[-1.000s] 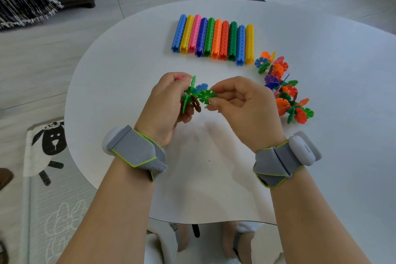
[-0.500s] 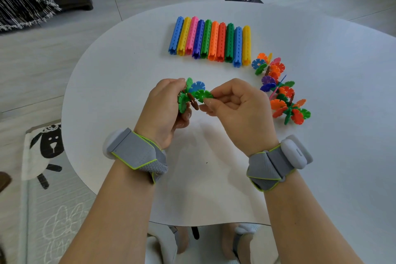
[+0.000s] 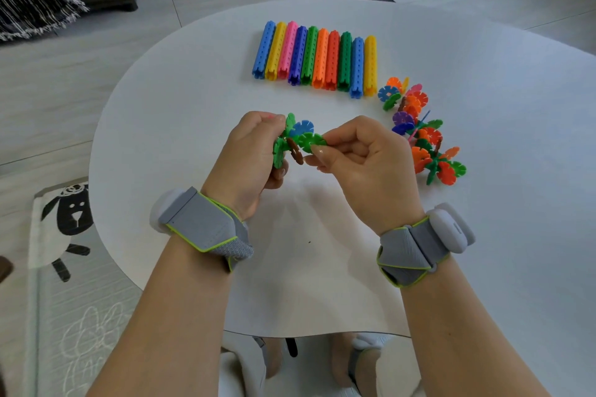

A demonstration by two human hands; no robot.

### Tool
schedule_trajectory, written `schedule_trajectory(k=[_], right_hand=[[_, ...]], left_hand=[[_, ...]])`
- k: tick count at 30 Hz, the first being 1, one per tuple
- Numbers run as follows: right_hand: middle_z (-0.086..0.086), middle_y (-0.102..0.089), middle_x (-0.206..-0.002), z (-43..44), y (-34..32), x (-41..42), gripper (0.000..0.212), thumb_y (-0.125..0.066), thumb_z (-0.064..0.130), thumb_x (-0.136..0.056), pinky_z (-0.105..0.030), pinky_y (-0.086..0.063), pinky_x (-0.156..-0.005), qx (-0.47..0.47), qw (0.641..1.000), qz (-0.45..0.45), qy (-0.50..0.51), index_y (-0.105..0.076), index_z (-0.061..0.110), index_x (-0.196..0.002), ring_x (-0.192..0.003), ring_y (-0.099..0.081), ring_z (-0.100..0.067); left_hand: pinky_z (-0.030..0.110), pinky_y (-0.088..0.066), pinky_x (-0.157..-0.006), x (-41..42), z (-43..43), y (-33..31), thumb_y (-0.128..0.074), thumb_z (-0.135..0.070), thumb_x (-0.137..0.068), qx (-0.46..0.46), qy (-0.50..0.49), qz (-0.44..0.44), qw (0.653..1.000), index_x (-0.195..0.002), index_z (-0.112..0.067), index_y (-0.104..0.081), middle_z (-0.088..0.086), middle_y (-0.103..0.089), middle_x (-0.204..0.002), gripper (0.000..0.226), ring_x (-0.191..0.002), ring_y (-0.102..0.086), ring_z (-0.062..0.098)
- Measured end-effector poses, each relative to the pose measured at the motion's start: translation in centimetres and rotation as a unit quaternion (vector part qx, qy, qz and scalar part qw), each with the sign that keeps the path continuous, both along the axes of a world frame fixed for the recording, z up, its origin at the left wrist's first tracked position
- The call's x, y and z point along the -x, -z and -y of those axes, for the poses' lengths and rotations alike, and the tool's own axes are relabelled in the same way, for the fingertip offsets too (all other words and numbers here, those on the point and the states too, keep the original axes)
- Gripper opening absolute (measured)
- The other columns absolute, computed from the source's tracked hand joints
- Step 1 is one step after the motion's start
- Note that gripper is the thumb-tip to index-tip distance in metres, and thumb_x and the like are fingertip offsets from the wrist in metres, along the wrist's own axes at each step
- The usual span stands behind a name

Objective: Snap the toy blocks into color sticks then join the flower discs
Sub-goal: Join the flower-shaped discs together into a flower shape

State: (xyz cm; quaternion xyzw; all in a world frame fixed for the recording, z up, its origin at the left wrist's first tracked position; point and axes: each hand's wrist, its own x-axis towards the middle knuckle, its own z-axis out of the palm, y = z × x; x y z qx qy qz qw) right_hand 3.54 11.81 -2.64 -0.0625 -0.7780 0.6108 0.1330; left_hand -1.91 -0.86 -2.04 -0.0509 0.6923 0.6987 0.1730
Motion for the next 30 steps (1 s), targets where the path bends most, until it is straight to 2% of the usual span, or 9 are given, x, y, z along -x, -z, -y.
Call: schedule_trajectory(k=[9,15,22,30], right_hand=[[0.000,-0.069,-0.077,-0.09,0.40,-0.04,0.024,-0.067,-0.006,-0.081,-0.026,-0.059,-0.068,0.001,1.000,-0.004,0.006,-0.058,0.015,-0.076,-0.071,-0.071,-0.007],[0.002,-0.069,-0.077,-0.17,0.55,-0.14,0.027,-0.067,-0.006,-0.081,-0.026,-0.059,-0.070,-0.017,1.000,-0.008,0.002,-0.058,0.018,-0.075,-0.073,-0.071,-0.007],[0.002,-0.069,-0.076,-0.48,0.49,-0.06,0.027,-0.067,-0.006,-0.081,-0.026,-0.059,-0.070,-0.009,1.000,-0.010,0.014,-0.057,0.018,-0.074,-0.073,-0.072,-0.008],[0.005,-0.069,-0.077,-0.19,0.34,-0.25,0.032,-0.070,-0.005,-0.079,-0.024,-0.058,-0.071,-0.033,0.999,-0.014,-0.002,-0.058,0.025,-0.072,-0.075,-0.071,-0.008]], left_hand=[[0.017,-0.037,-0.043,0.03,0.25,0.03,-0.043,-0.024,-0.097,0.028,0.014,-0.013,0.999,-0.087,-0.022,-0.051,0.004,-0.049,-0.081,0.013,-0.057,-0.041,0.015],[0.017,-0.036,-0.042,0.03,0.12,-0.11,-0.043,-0.025,-0.097,0.028,0.015,-0.016,0.999,-0.088,-0.021,-0.050,0.003,-0.049,-0.079,0.012,-0.051,-0.041,0.013],[0.019,-0.037,-0.045,-0.02,0.16,-0.26,-0.043,-0.026,-0.097,0.024,0.023,-0.011,0.999,-0.088,-0.023,-0.052,0.003,-0.050,-0.078,0.012,-0.057,-0.042,0.015],[0.017,-0.038,-0.046,-0.24,0.08,-0.27,-0.042,-0.027,-0.097,0.019,0.030,-0.015,0.999,-0.091,-0.023,-0.052,0.001,-0.050,-0.075,0.012,-0.052,-0.043,0.011]])
